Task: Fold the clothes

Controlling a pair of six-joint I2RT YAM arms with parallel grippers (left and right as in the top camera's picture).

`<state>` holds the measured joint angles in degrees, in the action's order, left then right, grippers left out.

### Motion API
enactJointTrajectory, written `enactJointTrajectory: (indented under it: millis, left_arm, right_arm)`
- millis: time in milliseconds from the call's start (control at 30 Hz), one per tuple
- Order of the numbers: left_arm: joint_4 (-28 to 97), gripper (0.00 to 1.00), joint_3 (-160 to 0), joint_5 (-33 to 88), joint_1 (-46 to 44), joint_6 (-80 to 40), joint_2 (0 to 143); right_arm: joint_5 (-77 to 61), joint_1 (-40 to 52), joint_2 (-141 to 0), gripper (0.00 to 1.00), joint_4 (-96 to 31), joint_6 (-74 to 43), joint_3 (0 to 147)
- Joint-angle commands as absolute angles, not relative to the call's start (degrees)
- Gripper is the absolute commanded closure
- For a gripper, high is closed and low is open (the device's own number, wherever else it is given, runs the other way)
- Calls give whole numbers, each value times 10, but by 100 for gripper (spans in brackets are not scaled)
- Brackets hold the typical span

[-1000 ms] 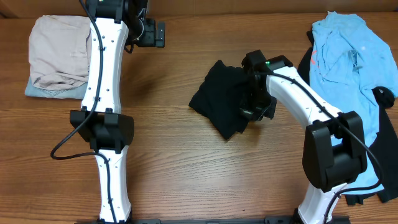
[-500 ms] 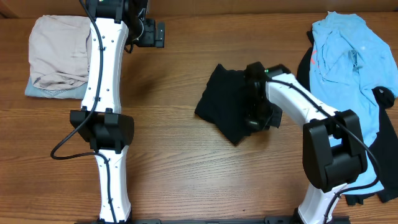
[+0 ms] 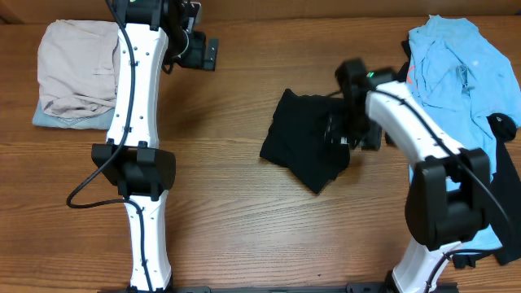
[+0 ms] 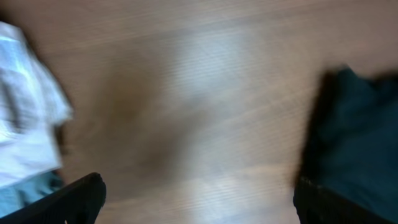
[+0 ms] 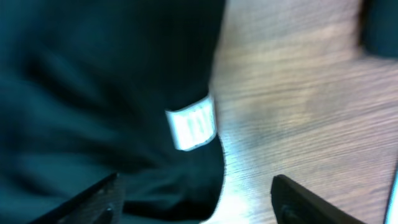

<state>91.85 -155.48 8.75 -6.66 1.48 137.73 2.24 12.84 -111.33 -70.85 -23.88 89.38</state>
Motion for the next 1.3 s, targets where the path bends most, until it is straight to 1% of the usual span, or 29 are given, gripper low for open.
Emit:
enactJointTrajectory:
  millis: [0,133,367,500,733,800,1000,1167,1267]
  left_arm:
    - [940,0,-1541,189,-78,64,1386]
    - [947,0,-1488,221,-101,104,1386]
    - [918,0,-1369,219,-175,192,1386]
    - [865,0,-1299,161,-222,196,1386]
    - [776,0,-1210,88,-269,130,1386]
    - [761,0,-1200,70,-270,108,1386]
    - [705,0,-1160,-51,-269,13,1386]
    - [698,0,-1139,-162,-264,-53,1386]
    - [697,0,-1139,-200,-250,-67,1386]
  right_arm:
    - [12,106,-1072,17,-714,-220,966]
    - [12,81,-1072,11,-707,-220,1002]
    - [12,52,-1073,9,-709,-220,1004]
    - [12,48,-1073,9,-708,-220,1004]
    - [12,48,-1073,9,-708,-220,1004]
    - [12,48,-1073,9,-708,-220,1004]
    - [12,48,-1073,8,-703,-220,1004]
    - [12,48,-1073,5,-697,-220,1004]
    - [12,48,-1073,5,-695,-220,1004]
